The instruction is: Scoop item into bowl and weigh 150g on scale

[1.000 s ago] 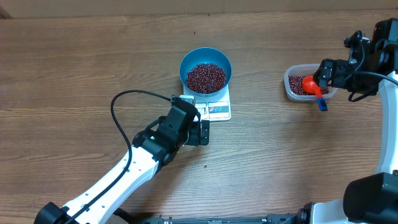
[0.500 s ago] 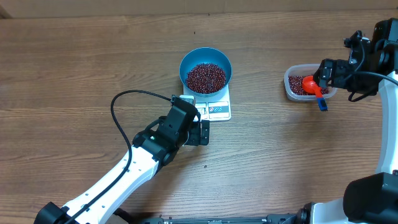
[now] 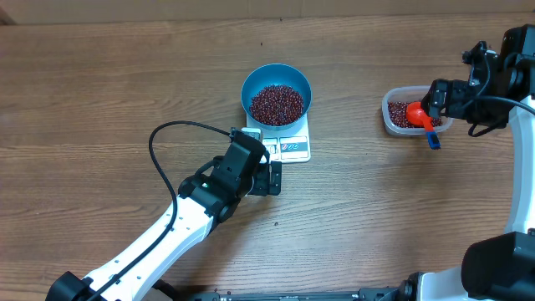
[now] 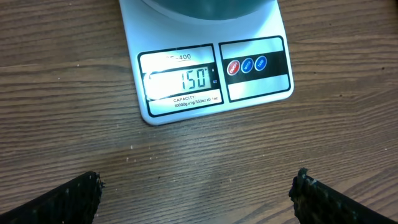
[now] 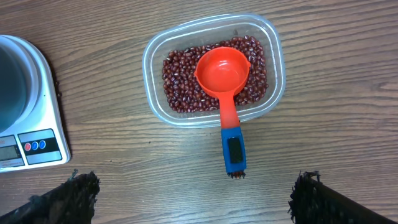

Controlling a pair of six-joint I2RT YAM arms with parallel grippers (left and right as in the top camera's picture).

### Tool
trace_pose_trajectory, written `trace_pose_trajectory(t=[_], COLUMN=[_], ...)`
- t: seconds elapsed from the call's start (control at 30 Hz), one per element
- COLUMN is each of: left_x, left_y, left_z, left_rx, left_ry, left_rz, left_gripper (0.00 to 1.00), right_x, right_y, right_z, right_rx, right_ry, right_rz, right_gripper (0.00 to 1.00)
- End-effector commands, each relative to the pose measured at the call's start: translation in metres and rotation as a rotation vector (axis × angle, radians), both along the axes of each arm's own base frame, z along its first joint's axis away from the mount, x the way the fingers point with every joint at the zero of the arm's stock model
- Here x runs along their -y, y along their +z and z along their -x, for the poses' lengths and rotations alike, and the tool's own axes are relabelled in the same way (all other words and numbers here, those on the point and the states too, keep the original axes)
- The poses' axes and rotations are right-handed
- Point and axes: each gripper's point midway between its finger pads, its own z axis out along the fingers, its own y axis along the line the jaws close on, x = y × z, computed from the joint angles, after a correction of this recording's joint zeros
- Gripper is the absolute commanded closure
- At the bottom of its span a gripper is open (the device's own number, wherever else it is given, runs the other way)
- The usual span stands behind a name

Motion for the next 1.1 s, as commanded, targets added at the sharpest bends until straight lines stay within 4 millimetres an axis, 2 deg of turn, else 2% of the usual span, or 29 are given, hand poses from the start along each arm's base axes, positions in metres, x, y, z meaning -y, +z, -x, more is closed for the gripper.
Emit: trace_pose_trajectory(t=[0.0,0.6,0.9,1.07], left_x=[-0.004,0.0,0.003,0.002], left_y=[-0.004,0.001,0.018,0.03], left_z=[0.001,0.003,0.02,0.036], left_rx=[-0.004,0.017,0.158,0.333], left_ry=[0.02,0.009,-0.03,-0.158], left_rz=[-0.01,-0.017,0.01,0.087], left_gripper=[0.0,0.01,0.01,0.01], right_x=[0.0,0.0,0.0,0.0], right_y=[0.009,0.009,0.009,0.009], right_z=[-0.003,-0.003,-0.003,-0.003], right_rx=[0.03,0.03,0.029,0.029], right_ry=[0.008,0.008,0.008,0.008], right_rz=[0.01,0.01,0.01,0.01], right_gripper=[0.0,0.0,0.0,0.0])
